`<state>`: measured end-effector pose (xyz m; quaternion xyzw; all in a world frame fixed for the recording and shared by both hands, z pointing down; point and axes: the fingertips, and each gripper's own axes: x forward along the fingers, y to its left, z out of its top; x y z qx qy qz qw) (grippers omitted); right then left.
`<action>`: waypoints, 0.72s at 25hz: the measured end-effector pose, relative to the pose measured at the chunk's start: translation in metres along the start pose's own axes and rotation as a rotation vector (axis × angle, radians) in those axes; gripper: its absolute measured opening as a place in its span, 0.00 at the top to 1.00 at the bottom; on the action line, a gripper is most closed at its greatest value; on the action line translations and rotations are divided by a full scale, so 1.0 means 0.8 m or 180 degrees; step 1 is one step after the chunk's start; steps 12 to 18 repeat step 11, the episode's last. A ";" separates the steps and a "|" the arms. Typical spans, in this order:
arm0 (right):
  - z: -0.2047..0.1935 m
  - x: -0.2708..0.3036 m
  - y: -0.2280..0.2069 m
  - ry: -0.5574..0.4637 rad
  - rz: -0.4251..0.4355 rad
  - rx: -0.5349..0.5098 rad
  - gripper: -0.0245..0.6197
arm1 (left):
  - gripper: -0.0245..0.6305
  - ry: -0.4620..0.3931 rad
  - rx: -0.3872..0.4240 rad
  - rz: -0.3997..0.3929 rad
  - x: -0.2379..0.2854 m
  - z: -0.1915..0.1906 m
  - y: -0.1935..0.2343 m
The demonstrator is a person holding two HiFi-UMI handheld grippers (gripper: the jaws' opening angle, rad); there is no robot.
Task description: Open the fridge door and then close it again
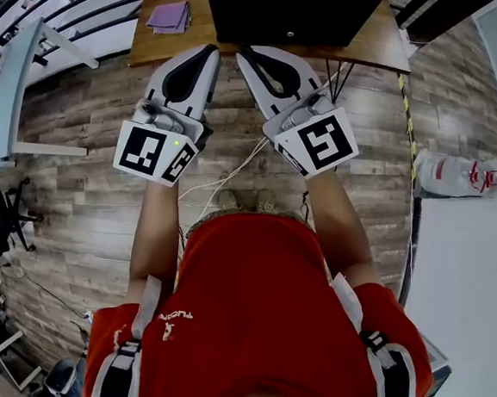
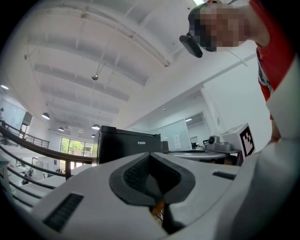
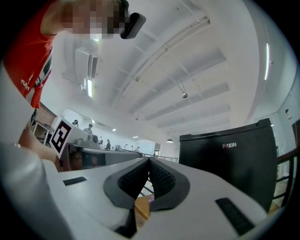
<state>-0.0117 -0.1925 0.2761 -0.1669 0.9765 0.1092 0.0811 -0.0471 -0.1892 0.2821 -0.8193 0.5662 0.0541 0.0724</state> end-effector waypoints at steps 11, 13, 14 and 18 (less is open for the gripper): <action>0.004 0.014 0.005 0.0005 -0.0037 -0.0055 0.92 | 0.95 -0.0028 0.0025 -0.0063 -0.007 0.007 0.008; 0.004 0.014 0.005 0.0005 -0.0037 -0.0055 0.92 | 0.95 -0.0028 0.0025 -0.0063 -0.007 0.007 0.008; 0.004 0.014 0.005 0.0005 -0.0037 -0.0055 0.92 | 0.95 -0.0028 0.0025 -0.0063 -0.007 0.007 0.008; 0.004 0.014 0.005 0.0005 -0.0037 -0.0055 0.92 | 0.95 -0.0028 0.0025 -0.0063 -0.007 0.007 0.008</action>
